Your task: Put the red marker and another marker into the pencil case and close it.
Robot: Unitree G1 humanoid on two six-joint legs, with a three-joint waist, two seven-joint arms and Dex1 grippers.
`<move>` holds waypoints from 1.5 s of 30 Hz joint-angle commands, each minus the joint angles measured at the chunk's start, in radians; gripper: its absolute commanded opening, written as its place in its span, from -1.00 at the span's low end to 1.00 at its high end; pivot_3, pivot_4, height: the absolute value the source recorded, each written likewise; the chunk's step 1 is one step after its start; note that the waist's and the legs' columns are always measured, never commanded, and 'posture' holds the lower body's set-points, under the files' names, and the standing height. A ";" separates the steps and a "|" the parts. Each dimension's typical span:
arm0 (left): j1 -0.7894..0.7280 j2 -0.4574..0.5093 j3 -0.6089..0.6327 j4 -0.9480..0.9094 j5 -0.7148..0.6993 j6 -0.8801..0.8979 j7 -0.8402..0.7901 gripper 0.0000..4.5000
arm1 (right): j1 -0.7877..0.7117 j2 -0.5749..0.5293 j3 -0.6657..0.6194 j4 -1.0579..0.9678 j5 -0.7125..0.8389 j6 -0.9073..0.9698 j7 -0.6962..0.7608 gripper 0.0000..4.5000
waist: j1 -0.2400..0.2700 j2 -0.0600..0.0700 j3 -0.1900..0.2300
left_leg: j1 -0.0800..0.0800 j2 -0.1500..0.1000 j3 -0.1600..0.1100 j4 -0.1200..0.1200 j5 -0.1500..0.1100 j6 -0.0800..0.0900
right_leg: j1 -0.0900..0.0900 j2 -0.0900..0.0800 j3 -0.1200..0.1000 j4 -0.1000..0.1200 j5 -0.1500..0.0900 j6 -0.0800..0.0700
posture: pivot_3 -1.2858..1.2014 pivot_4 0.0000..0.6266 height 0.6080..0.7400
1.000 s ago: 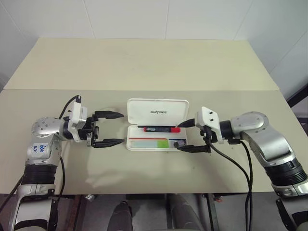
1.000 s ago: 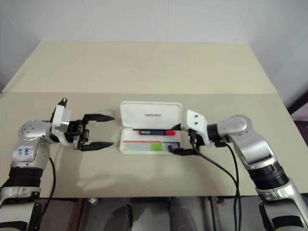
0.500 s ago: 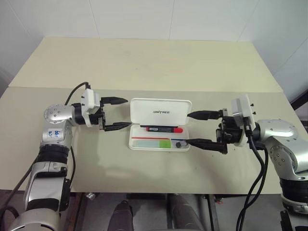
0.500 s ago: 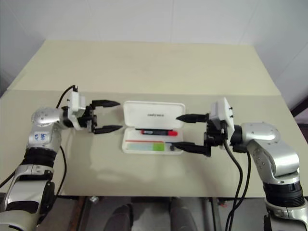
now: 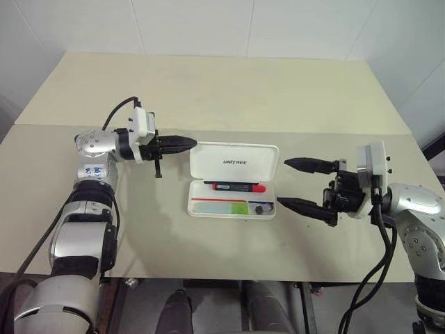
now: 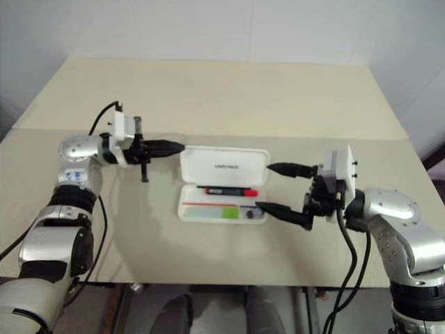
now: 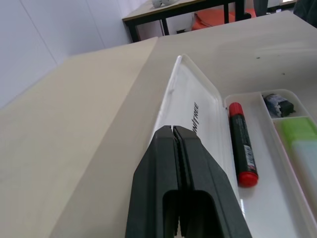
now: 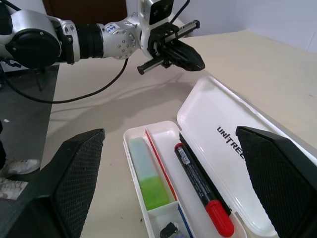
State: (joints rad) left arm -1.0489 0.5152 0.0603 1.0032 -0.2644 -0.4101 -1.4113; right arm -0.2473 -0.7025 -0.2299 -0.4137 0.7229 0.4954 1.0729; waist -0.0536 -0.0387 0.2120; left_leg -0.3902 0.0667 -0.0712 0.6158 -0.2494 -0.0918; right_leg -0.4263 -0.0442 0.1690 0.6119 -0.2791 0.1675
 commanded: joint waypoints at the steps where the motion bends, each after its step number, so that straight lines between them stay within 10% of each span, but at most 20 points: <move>1: -0.071 -0.006 0.019 0.045 0.018 -0.057 0.024 -1.00 | 0.011 -0.003 -0.053 -0.043 0.035 -0.034 -0.015 1.00 | 0.001 0.000 0.000 | 0.000 0.000 0.000 0.000 0.000 0.000 | 0.000 0.000 0.000 0.000 0.000 0.000 | 0.03 -0.52 1.00; 21: -0.103 0.020 -0.099 0.257 0.309 -0.169 0.230 -1.00 | 0.070 -0.034 -0.055 -0.021 0.016 -0.106 -0.002 1.00 | 0.003 0.000 0.000 | 0.000 0.000 0.000 0.000 0.000 0.000 | 0.000 0.000 0.000 0.000 0.000 0.000 | 0.03 -0.52 1.00; 32: -0.128 -0.042 -0.004 0.182 0.139 -0.086 -0.181 -1.00 | 0.074 -0.072 -0.093 0.090 0.060 -0.120 0.134 1.00 | 0.010 0.000 0.000 | 0.000 0.000 0.000 0.000 0.000 0.000 | 0.000 0.000 0.000 0.000 0.000 0.000 | 0.03 -0.52 1.00; 45: -0.060 -0.027 -0.283 -0.047 -0.059 -0.043 -0.203 -1.00 | -0.047 -0.117 -0.115 0.306 0.076 -0.135 0.299 1.00 | 0.001 0.000 0.000 | 0.001 0.000 0.000 0.003 0.000 0.000 | 0.001 0.000 0.000 0.003 0.001 0.001 | 0.03 -0.52 1.00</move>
State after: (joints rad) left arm -1.1123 0.4763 -0.1992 1.0073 -0.2773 -0.4574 -1.5024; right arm -0.2814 -0.8001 -0.3195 -0.1146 0.7810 0.3723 1.3485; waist -0.0522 -0.0386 0.2121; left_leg -0.3898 0.0667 -0.0713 0.6191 -0.2493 -0.0918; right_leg -0.4253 -0.0440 0.1694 0.6144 -0.2786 0.1684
